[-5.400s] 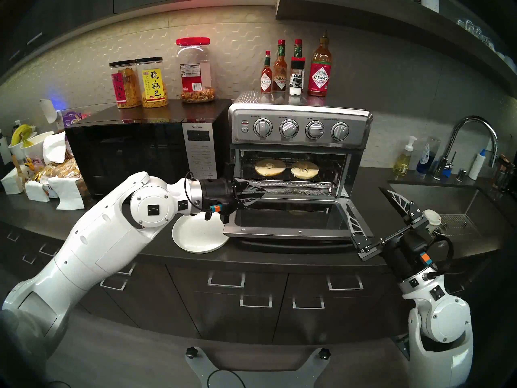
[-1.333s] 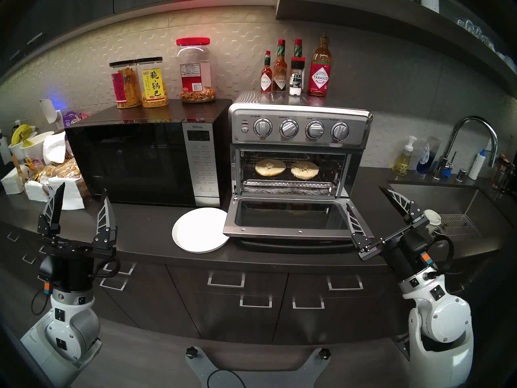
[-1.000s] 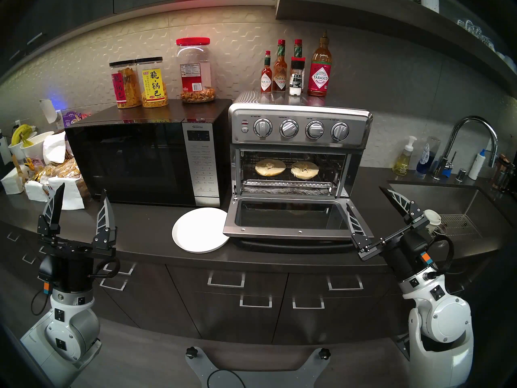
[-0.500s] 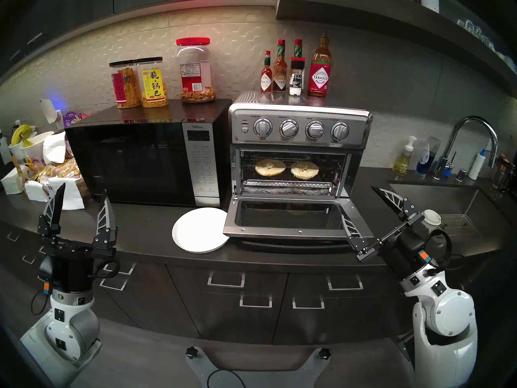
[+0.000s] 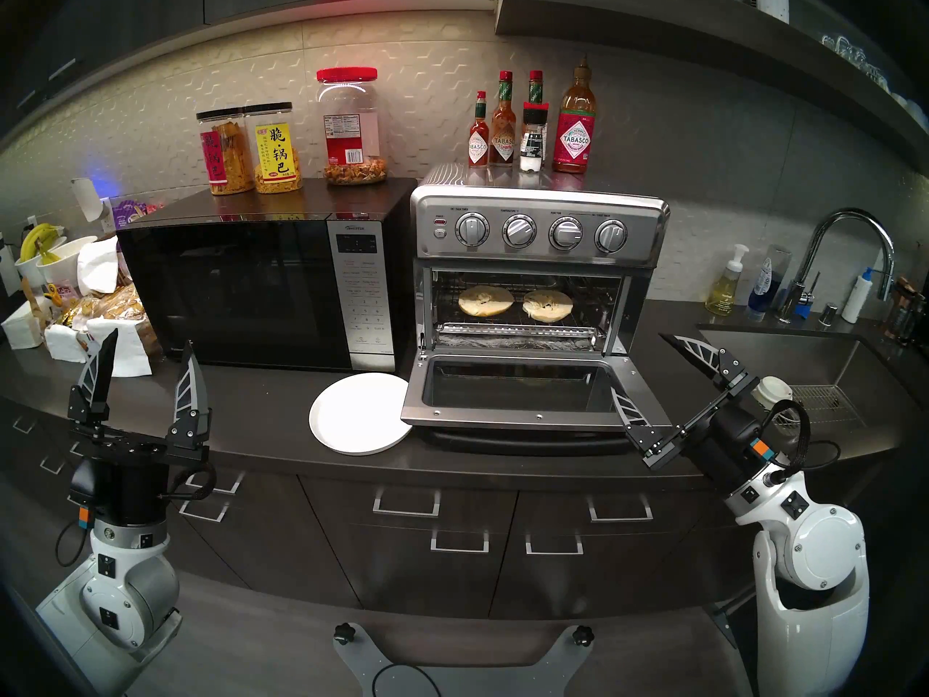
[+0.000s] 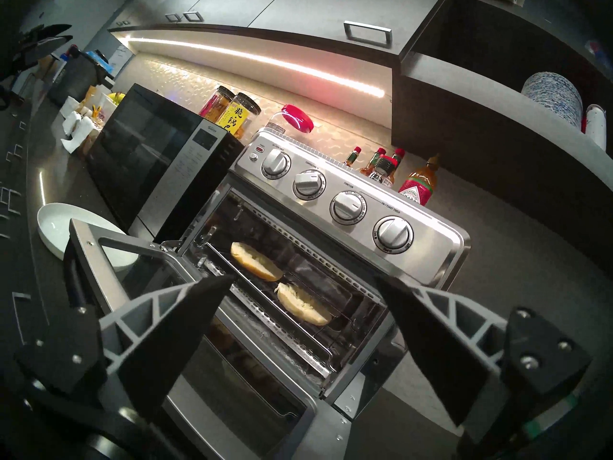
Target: Open the oven and place the bagel inside on the rack
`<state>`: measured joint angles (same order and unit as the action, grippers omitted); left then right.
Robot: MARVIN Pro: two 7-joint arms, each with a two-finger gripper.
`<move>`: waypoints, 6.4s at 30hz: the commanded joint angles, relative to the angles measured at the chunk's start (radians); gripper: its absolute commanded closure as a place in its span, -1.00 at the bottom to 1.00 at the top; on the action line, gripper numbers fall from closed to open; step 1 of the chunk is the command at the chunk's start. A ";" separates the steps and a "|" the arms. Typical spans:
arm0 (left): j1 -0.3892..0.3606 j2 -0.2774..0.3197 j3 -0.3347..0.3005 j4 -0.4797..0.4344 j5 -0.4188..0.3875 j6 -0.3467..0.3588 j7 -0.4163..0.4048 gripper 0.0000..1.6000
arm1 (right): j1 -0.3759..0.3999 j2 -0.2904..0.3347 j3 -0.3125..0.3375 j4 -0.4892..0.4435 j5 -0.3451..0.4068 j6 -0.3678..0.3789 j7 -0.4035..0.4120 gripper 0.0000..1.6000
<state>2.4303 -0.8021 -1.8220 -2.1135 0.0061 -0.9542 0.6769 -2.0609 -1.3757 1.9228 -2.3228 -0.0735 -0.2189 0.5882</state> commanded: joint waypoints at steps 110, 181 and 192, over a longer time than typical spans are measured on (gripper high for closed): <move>-0.001 0.004 -0.009 -0.021 0.005 -0.004 0.007 -1.00 | 0.336 0.290 -0.047 0.062 0.096 0.421 0.460 -1.00; 0.003 0.015 -0.007 -0.021 0.014 -0.004 0.027 -1.00 | 0.435 0.385 -0.102 0.028 -0.035 0.408 0.558 -1.00; 0.004 0.017 -0.006 -0.021 0.015 -0.004 0.030 -1.00 | 0.477 0.392 -0.126 0.042 -0.040 0.419 0.595 -1.00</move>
<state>2.4353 -0.7861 -1.8215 -2.1139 0.0186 -0.9544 0.7077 -1.6242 -0.9828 1.7911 -2.2800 -0.1266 0.1857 1.1860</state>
